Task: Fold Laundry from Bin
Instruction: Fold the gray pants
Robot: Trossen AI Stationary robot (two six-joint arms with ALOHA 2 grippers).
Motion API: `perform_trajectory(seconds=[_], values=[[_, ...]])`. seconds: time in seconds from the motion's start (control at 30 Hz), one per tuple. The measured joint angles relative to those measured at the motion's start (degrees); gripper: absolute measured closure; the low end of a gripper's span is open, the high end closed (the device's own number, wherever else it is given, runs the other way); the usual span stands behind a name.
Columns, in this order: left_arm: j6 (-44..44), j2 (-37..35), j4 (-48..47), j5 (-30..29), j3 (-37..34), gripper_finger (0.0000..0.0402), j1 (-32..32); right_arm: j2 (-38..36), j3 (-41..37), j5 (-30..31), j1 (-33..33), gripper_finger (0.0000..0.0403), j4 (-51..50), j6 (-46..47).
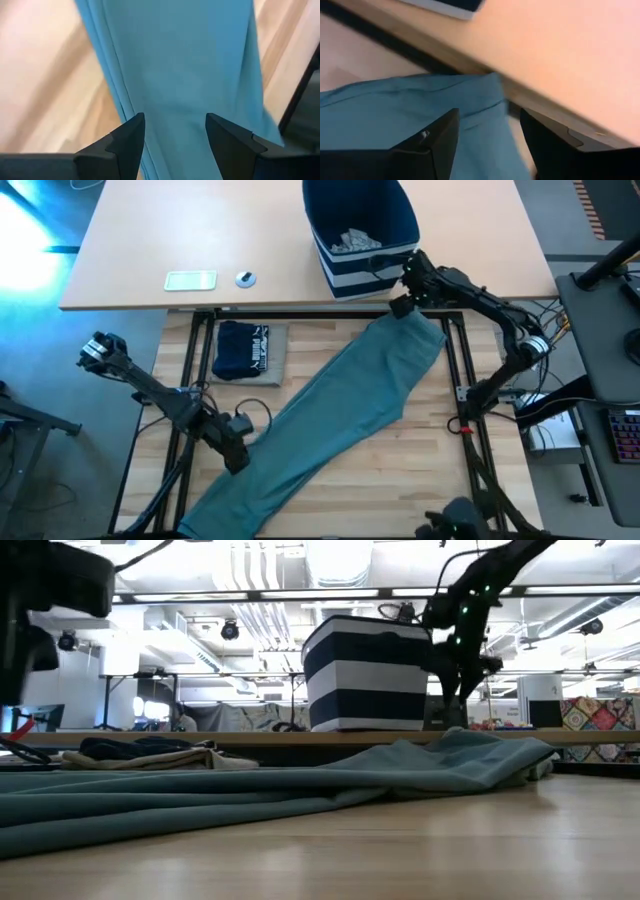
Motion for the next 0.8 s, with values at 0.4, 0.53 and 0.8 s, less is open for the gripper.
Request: perform_trajectory(seconds=[0.4, 0.53, 0.8], values=[[3.1, 6.6, 4.9, -5.6, -1.2, 0.0207, 0.9, -6.1, -14.3, -18.0, 23.7, 0.0193, 14.0, 8.0], [4.0, 10.6, 7.7, -3.8, -1.1, 0.0207, 0.9, -2.1, -20.0, -15.6, 31.3, 0.0193, 27.3, 13.9], [3.0, 15.4, 13.4, 3.3, -1.0, 0.0207, -2.0, 15.0, -13.7, -8.9, 31.8, 0.0195, 32.5, 12.6]])
